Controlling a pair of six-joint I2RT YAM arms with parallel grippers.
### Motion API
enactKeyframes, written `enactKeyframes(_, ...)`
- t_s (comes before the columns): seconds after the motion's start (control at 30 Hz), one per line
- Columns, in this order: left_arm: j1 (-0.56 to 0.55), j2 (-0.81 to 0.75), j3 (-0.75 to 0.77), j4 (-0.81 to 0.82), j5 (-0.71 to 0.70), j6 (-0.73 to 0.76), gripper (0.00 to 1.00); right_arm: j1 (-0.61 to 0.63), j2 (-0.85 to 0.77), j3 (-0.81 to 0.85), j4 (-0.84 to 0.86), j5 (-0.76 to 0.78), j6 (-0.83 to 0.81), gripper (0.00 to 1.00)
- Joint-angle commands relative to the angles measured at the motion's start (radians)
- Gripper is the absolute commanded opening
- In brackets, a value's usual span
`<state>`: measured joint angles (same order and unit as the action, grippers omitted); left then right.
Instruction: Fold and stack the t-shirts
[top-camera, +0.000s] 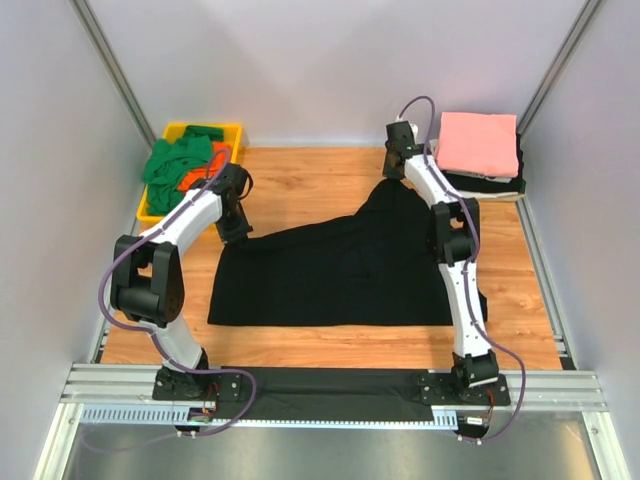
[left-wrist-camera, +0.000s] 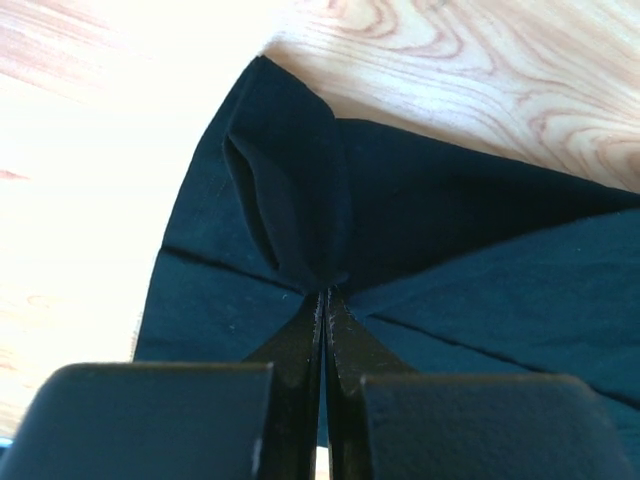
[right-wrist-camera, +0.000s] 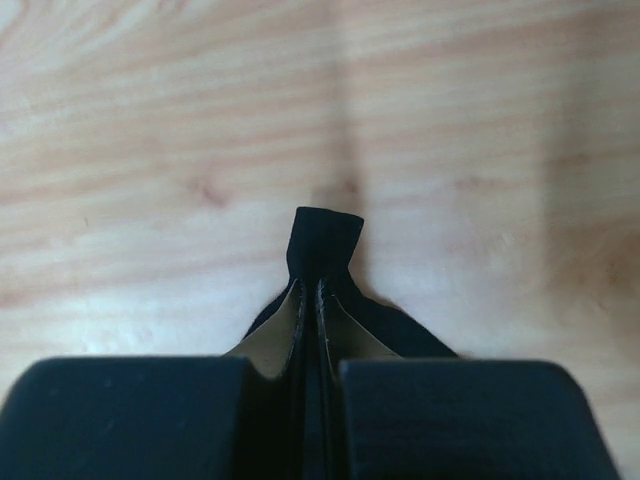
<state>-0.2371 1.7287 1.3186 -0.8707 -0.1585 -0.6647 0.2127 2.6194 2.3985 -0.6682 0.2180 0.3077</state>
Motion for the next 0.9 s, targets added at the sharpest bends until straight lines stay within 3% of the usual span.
enactKeyframes(0.0,-0.001,-0.041,0.073,-0.016,-0.013,0.028,0.0,-0.001,-0.215,-0.082,0.042,-0.012,-0.018,0.0)
enactKeyframes(0.17,-0.001,-0.024,0.155,-0.085,-0.061,0.059,0.0,-0.003,-0.474,-0.27,0.033,-0.006,0.001,0.0)
enactKeyframes(0.53,-0.001,0.0,0.211,-0.091,-0.104,0.123,0.0,-0.003,-1.007,-1.045,0.036,0.001,0.177,0.0)
enactKeyframes(0.67,-0.001,-0.009,0.22,-0.091,-0.108,0.14,0.0,-0.001,-1.185,-1.192,0.036,0.006,0.214,0.0)
enactKeyframes(0.87,-0.001,-0.058,0.156,-0.08,-0.102,0.134,0.0,-0.001,-1.32,-1.311,0.001,0.021,0.252,0.0)
